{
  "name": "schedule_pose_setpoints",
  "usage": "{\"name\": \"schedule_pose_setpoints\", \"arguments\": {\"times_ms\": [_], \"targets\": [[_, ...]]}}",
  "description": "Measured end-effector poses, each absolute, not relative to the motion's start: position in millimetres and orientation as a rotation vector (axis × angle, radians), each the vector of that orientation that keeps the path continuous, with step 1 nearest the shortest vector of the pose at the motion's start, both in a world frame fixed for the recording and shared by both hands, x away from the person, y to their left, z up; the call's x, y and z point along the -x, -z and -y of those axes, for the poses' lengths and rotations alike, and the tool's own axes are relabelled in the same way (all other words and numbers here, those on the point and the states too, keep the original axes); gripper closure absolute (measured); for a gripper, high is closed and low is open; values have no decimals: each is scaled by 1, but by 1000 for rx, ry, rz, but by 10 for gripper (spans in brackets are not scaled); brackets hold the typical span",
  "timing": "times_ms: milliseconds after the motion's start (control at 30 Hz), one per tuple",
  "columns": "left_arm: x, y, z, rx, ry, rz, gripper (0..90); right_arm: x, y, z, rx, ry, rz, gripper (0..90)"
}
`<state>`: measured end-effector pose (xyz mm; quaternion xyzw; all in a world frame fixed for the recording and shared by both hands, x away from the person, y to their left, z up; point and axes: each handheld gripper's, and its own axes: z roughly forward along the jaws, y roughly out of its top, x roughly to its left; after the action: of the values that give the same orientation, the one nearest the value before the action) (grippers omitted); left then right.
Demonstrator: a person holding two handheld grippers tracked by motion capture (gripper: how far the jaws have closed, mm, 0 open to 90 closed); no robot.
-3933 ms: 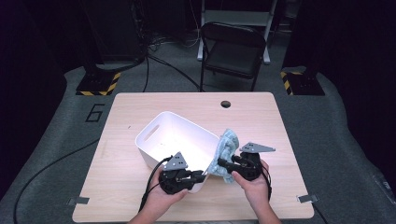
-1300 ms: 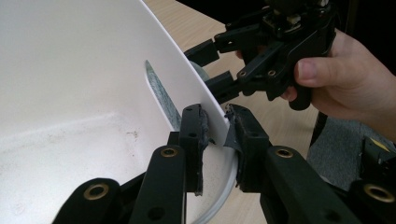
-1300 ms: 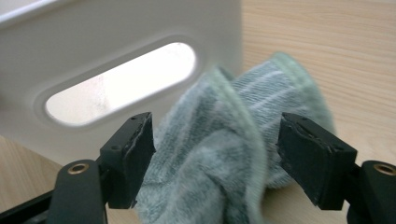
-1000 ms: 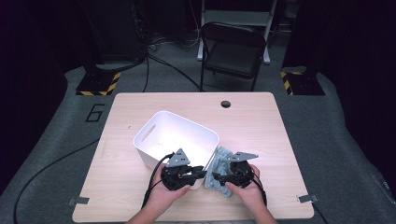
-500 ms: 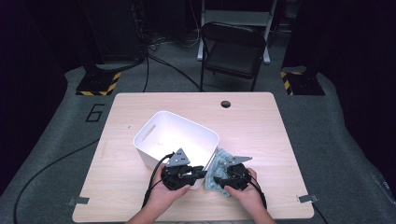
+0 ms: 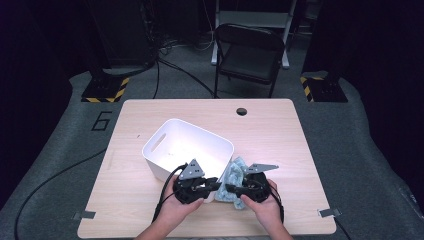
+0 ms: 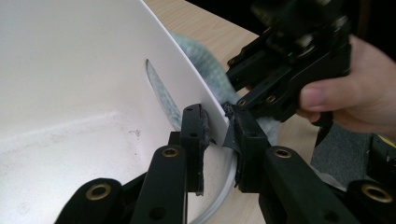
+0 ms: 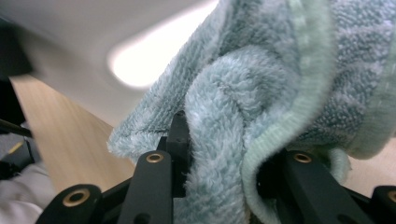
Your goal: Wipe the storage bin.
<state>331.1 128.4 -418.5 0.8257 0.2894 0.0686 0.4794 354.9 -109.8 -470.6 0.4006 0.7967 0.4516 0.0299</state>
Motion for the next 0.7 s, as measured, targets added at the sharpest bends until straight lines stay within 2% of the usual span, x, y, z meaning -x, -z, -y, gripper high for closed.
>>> {"name": "schedule_pose_setpoints", "arguments": {"times_ms": [200, 267, 300, 467, 700], "targets": [[-331, 419, -129, -2010, -164, -713, 763, -346, 446, 111, -1127, -1394, -2406, 662], [-332, 417, -130, -2010, -163, -698, 756, -347, 447, 112, -1131, -1392, -2410, 662], [-331, 413, -131, -1993, -150, -707, 709, -349, 452, 112, -1160, -1399, -2413, 661], [-333, 401, -143, -1963, -160, -713, 639, -352, 457, 117, -1202, -1414, -2418, 659], [-343, 391, -171, -1930, -211, -779, 635, -353, 462, 117, -1221, -1419, -2418, 656]]}}
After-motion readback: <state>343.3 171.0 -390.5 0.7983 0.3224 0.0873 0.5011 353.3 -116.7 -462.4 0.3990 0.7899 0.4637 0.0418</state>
